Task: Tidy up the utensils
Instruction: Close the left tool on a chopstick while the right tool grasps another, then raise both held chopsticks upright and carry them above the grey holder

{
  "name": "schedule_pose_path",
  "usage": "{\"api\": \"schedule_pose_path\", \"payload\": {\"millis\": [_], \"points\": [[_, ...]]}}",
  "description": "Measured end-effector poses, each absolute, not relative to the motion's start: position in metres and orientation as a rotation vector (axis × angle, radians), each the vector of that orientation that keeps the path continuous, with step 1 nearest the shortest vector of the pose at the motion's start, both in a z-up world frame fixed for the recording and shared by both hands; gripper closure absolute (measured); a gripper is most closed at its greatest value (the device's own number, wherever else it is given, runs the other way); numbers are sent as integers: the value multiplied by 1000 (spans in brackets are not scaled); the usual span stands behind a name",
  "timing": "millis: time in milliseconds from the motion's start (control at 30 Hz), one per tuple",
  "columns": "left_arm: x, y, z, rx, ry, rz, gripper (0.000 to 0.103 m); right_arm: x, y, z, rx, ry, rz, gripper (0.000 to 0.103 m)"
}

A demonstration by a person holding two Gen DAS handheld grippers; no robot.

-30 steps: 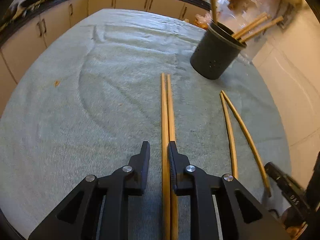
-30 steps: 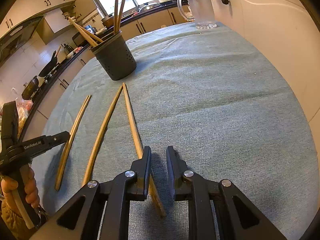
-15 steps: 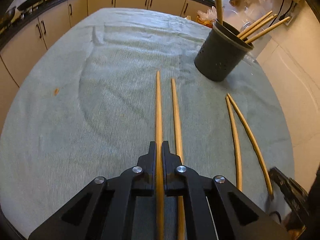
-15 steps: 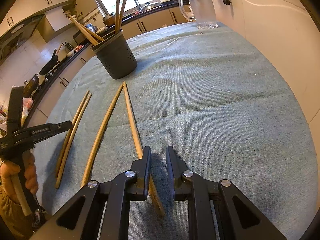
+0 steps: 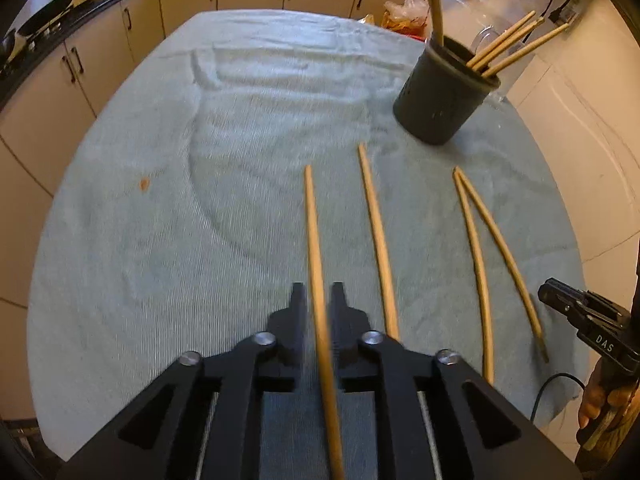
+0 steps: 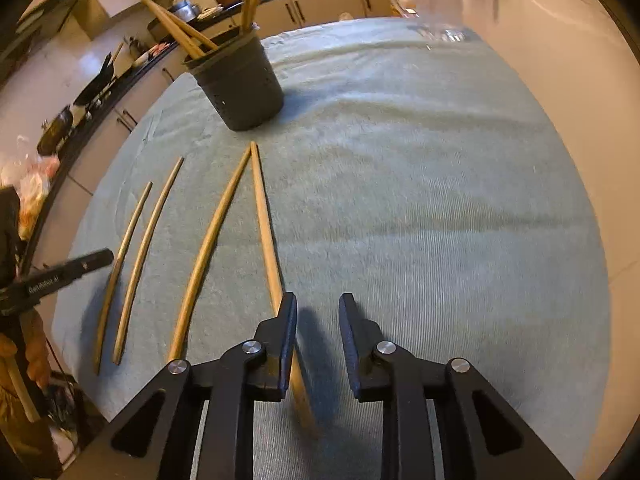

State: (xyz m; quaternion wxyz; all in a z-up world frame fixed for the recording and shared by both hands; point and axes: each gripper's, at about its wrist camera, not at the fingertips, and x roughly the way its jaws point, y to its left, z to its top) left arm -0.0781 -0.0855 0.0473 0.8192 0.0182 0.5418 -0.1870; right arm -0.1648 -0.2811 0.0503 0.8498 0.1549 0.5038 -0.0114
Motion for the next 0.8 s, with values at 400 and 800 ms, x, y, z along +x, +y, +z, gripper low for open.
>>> {"api": "schedule_pose_path", "payload": {"millis": [400,800], "points": [[-25,-99,30,84,1177,-373,78,-86,-251,41,102,1164,21,77],[-20,-103,28,33,1152,-404,98,-18,-234,41,55,1222,-46,96]]}}
